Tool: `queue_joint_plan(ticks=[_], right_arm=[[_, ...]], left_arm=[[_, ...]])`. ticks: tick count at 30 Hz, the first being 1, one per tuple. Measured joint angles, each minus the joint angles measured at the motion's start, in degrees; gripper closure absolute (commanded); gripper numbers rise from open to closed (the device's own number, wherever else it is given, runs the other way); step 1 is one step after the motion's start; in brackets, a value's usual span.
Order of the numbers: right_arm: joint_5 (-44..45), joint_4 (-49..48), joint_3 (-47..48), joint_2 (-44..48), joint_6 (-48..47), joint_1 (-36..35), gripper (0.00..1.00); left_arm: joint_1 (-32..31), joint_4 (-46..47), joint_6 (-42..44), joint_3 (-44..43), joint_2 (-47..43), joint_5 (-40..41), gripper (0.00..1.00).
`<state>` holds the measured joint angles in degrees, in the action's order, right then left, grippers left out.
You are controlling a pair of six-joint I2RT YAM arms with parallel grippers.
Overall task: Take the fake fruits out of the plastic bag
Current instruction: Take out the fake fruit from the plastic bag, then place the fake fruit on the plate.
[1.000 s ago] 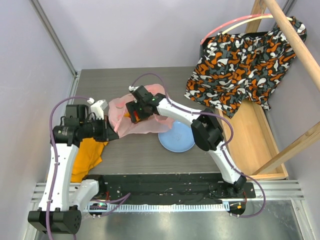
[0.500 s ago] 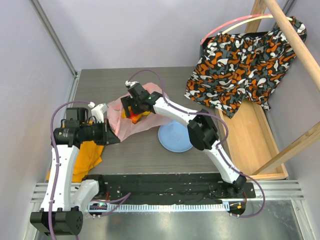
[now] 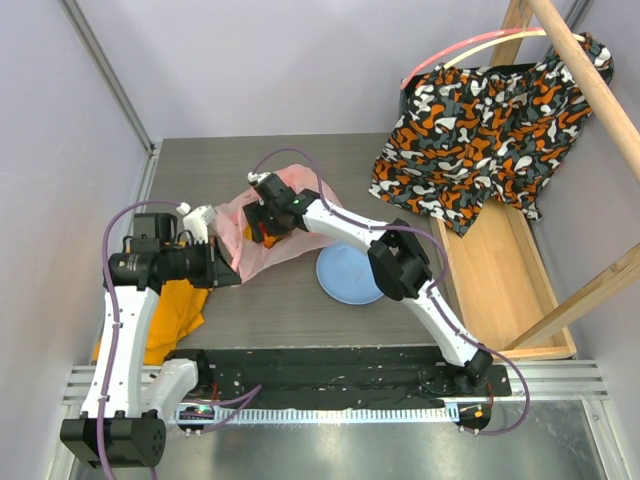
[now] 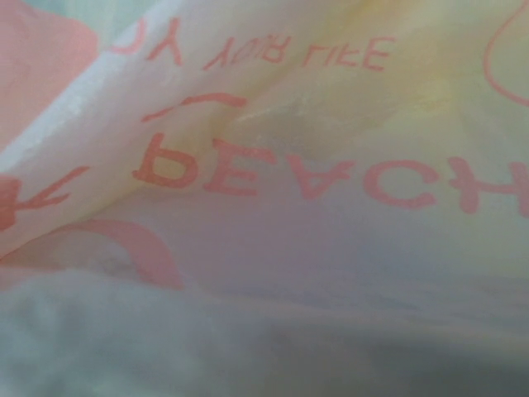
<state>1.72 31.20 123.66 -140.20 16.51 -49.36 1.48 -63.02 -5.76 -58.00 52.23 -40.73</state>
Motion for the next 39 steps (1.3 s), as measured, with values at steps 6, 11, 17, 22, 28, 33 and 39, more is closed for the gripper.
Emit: queue_joint_plan(ticks=[6, 11, 17, 22, 28, 33, 39], right_arm=[[-7.04, -0.5, -2.82, 5.33, -4.37, 0.24, 0.78], [-13.25, -1.64, -9.2, 18.01, -8.74, 0.35, 0.78], [-7.28, -3.32, -16.24, 25.49, -16.33, 0.02, 0.77], [-7.5, -0.72, -16.74, 24.68, -22.36, 0.44, 0.81], [-16.7, 2.05, -26.91, 36.48, -35.87, 1.51, 0.82], [-19.98, 8.87, -37.2, 55.82, -55.04, 1.14, 0.84], [-12.07, 13.68, -50.75, 65.29, -76.24, -0.76, 0.86]], left_arm=[[0.09, 1.73, -1.25, -0.04, 0.59, 0.09, 1.0], [0.48, 5.27, -3.13, -1.07, 3.67, 0.37, 1.0], [3.17, 8.24, -7.13, -2.99, 4.5, -0.98, 1.0], [3.85, 9.09, -8.61, -4.72, 4.52, -0.52, 1.0], [3.98, 10.12, -8.85, -6.08, 5.7, 0.63, 1.0], [4.07, 10.6, -8.83, -6.84, 6.91, 1.44, 1.0], [4.09, 11.04, -8.81, -7.98, 6.97, 2.05, 1.0]])
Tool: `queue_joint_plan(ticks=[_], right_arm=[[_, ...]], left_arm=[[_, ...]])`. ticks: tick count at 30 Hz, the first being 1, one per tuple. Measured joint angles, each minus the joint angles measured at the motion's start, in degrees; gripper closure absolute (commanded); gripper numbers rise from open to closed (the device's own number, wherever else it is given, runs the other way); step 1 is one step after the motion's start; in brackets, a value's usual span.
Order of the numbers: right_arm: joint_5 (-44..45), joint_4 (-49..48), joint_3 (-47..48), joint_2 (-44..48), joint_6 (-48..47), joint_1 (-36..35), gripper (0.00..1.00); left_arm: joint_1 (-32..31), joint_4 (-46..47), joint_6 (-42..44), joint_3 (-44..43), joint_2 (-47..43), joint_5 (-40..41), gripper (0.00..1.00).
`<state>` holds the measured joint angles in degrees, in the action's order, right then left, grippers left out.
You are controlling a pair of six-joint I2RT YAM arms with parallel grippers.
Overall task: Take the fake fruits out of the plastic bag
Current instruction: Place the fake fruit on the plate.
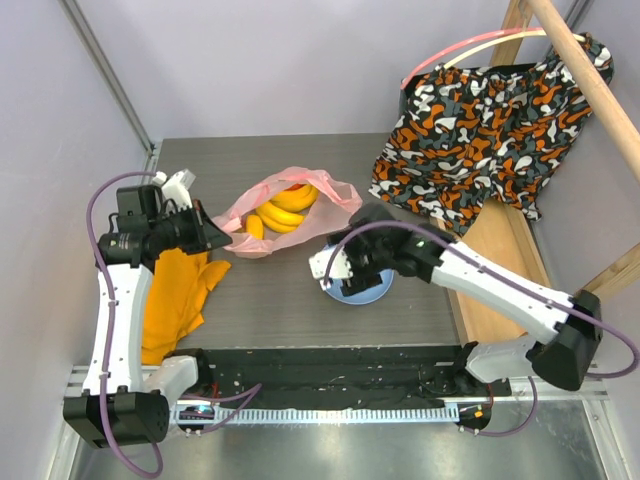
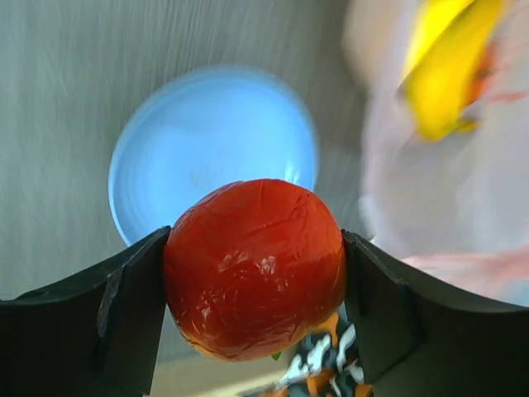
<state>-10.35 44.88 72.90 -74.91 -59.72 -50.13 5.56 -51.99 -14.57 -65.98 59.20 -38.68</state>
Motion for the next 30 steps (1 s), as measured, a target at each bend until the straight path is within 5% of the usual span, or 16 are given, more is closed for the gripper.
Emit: queue_joint_plan(ticks=[6, 16, 24, 30], right_arm=[[21.0, -6.08, -15.82, -9.57, -11.8, -0.68, 0.89], [38.64, -15.06, -10.14, -24.15, -15.1, -0.61, 0.82], [42.71, -17.29, -9.62, -31.01, -16.0, -0.57, 0.1], [39.34, -16.55, -7.76, -29.92, -15.47, -0.37, 0.01]], left_arm=[[0.5, -0.02, 0.02, 0.0, -0.13, 0.81, 1.0], [2.1, 0.04, -0.07, 1.9, -3.54, 1.11, 1.0], [3.02, -0.04, -0.13, 3.06, -4.92, 1.11, 1.0], [3.67, -0.02, -0.31, 3.21, -5.09, 1.05, 1.0]])
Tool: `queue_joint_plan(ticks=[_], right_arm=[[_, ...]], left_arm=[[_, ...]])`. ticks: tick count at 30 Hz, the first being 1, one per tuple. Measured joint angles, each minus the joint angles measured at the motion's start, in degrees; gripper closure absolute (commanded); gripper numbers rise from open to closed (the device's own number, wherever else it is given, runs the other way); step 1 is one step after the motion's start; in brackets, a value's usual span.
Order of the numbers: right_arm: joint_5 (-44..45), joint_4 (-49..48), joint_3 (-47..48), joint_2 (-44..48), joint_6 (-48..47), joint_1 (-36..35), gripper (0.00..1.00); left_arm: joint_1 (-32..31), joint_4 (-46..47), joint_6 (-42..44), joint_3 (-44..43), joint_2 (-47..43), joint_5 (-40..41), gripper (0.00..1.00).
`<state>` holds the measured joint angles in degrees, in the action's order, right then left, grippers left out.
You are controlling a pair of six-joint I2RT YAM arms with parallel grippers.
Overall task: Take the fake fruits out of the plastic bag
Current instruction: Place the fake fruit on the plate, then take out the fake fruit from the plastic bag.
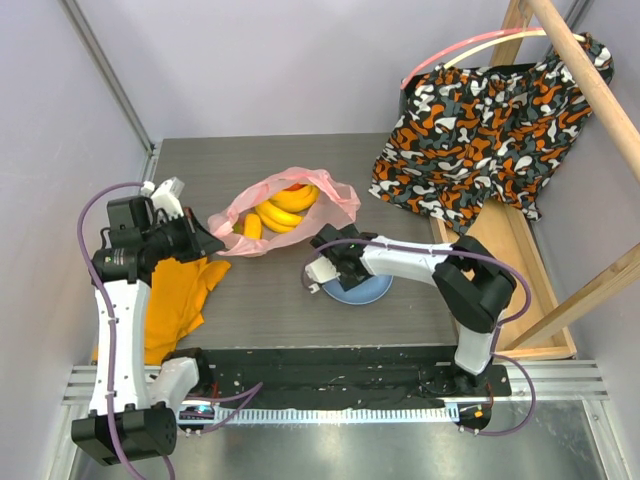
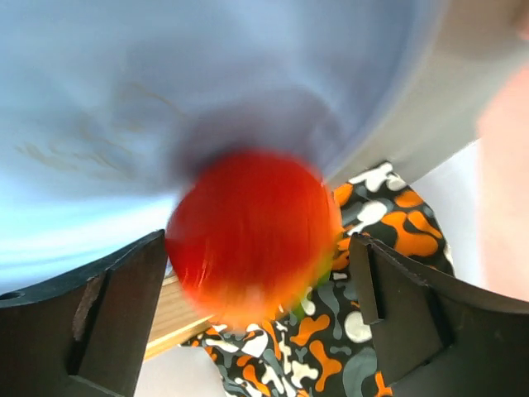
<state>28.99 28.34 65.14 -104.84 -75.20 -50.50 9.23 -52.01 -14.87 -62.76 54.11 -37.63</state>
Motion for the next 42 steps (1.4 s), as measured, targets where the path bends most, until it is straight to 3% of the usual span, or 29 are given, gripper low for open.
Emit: queue_joint_plan(ticks=[9, 14, 19, 23, 28, 34, 37, 40, 42], right_arm=[[-7.23, 6.71, 6.67, 5.86, 4.04, 0.57, 0.0], [-20.79, 20.57, 17.86, 5.95, 11.61, 2.34, 0.02], [-37.31, 23.96, 37.55, 6.47, 25.66, 3.82, 0.16], [-43.39, 18.49, 42.1, 8.33, 37.77, 3.93, 0.32], [-43.47, 12.63, 41.33, 5.25, 48.59, 3.74, 0.46], [-41.46, 10.34, 42.1, -5.38, 56.78, 3.52, 0.49], [-35.95, 8.98, 43.3, -10.86, 60.22, 3.15, 0.56], [-29.68, 8.09, 44.96, -15.06, 62.31, 2.8, 0.53], [-26.99, 7.39, 46.99, -17.55, 63.45, 2.54, 0.43]], left_arm=[[0.28, 0.74, -0.87, 0.31, 0.5, -1.14, 1.0], [0.28, 1.09, -1.27, 0.31, 1.38, -1.55, 1.0], [0.33, 1.2, -1.51, 0.46, 1.62, -1.9, 1.0], [0.52, 0.87, -1.55, 1.86, 0.76, -2.32, 1.0], [2.25, 0.09, -1.9, 3.98, -2.62, -4.28, 1.0], [4.35, -3.63, -0.83, 3.19, -4.85, -7.06, 1.0], [5.2, -7.76, 2.14, 1.11, -5.6, -7.67, 1.0], [5.31, -12.02, 5.14, 0.07, -6.75, -9.46, 1.0], [5.31, -15.54, 7.41, 0.07, -7.21, -10.71, 1.0]])
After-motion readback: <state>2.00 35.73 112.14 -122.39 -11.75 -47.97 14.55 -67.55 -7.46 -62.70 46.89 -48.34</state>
